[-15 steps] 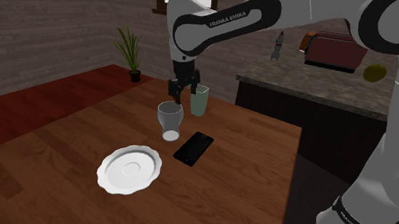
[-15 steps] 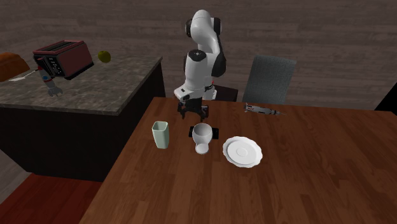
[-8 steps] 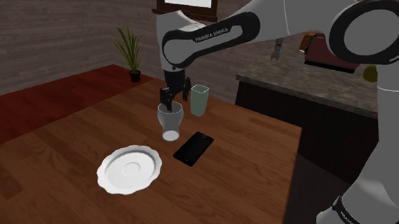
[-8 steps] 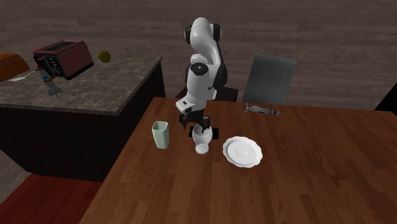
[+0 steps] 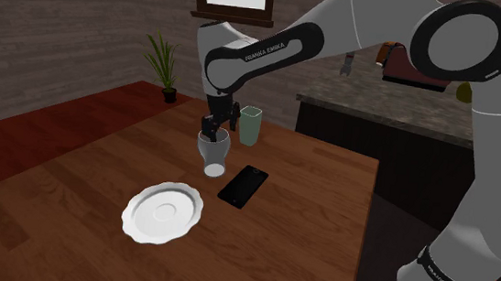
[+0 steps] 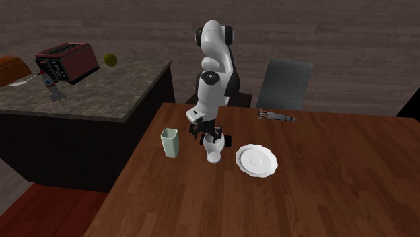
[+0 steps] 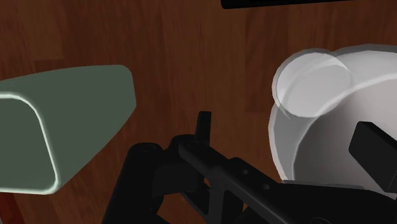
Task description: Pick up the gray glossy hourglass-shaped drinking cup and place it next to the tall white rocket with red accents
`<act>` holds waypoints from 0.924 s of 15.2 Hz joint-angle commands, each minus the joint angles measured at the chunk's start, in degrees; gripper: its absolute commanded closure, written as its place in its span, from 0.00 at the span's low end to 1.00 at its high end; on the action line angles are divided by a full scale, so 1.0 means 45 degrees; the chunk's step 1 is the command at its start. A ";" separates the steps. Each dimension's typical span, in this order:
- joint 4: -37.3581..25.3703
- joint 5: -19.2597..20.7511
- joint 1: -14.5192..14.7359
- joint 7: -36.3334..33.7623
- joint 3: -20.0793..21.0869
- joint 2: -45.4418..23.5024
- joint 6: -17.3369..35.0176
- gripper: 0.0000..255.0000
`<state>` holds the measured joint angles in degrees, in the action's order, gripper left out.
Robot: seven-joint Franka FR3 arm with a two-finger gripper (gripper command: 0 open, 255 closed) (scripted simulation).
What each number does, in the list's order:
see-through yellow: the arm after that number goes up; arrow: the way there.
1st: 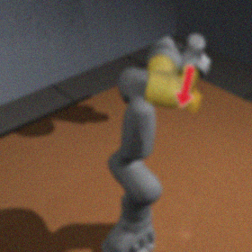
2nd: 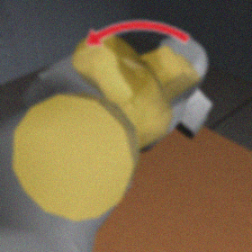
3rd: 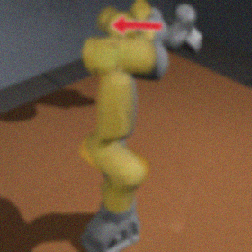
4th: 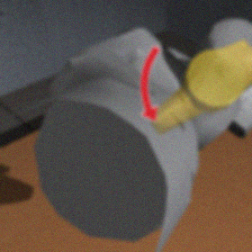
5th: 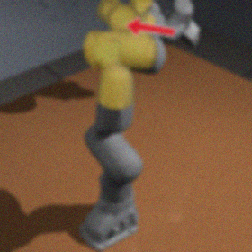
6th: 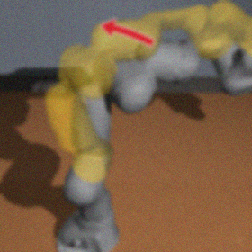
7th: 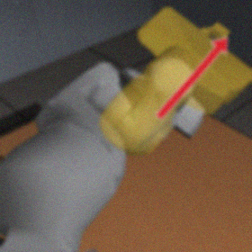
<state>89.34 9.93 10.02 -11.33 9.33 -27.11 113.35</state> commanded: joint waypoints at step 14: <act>-0.0082 -0.0016 -0.0001 0.0020 0.0007 0.0057 -0.0135 1.00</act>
<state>89.19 9.90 10.00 -11.29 9.33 -26.93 113.09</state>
